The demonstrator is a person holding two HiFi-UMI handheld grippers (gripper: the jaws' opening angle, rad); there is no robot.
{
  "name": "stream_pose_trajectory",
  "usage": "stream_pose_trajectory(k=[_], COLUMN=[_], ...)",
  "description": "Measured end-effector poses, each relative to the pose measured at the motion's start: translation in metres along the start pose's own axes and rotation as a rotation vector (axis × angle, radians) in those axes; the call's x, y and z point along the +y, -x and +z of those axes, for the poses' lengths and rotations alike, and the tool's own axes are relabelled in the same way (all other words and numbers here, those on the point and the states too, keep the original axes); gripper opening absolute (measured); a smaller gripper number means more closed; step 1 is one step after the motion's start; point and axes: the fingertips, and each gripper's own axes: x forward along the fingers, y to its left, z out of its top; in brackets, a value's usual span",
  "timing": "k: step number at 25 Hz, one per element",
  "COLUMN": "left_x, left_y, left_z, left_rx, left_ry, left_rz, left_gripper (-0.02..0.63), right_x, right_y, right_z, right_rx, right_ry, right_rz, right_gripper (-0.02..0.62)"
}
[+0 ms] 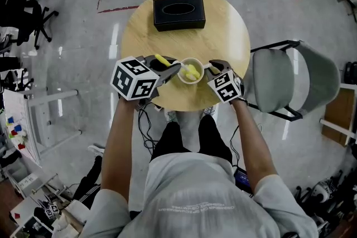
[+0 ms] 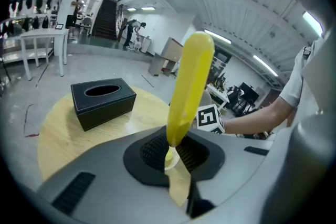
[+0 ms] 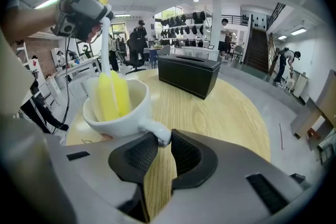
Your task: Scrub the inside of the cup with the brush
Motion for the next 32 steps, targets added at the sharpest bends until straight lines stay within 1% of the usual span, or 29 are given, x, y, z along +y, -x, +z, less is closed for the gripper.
stream_pose_trajectory(k=[2, 4, 9, 12, 14, 19, 24, 27, 29, 32], left_x=[0.005, 0.009, 0.005, -0.001, -0.005, -0.011, -0.02, -0.022, -0.023, -0.019], left_y=[0.006, 0.01, 0.006, -0.005, -0.014, -0.022, -0.026, -0.025, -0.023, -0.015], left_z=[0.004, 0.004, -0.005, -0.011, -0.015, -0.014, -0.015, -0.016, -0.015, -0.012], left_rx=[-0.046, -0.057, -0.034, -0.025, -0.024, -0.06, -0.093, -0.102, -0.119, -0.169], left_ry=[0.026, 0.024, -0.034, -0.093, -0.116, -0.095, -0.005, 0.021, 0.059, 0.155], left_rz=[0.031, 0.083, 0.209, 0.254, 0.268, 0.274, 0.206, 0.186, 0.166, 0.135], left_gripper=[0.051, 0.051, 0.051, 0.051, 0.051, 0.051, 0.051, 0.051, 0.051, 0.052], right_x=[0.001, 0.001, 0.006, 0.013, 0.019, 0.028, 0.034, 0.038, 0.039, 0.042], right_y=[0.001, 0.002, 0.007, 0.012, 0.017, 0.027, 0.033, 0.036, 0.037, 0.039], right_z=[-0.001, -0.002, -0.012, -0.018, -0.023, -0.034, -0.04, -0.043, -0.045, -0.048], right_rx=[0.002, 0.004, 0.014, 0.027, 0.036, 0.056, 0.063, 0.07, 0.074, 0.08], right_ry=[0.002, 0.003, 0.003, 0.003, -0.002, -0.008, -0.042, -0.053, -0.064, -0.076], right_rz=[0.005, 0.009, 0.029, 0.042, 0.056, 0.072, 0.075, 0.067, 0.058, 0.055], right_gripper=[0.103, 0.103, 0.101, 0.1, 0.1, 0.097, 0.094, 0.092, 0.092, 0.092])
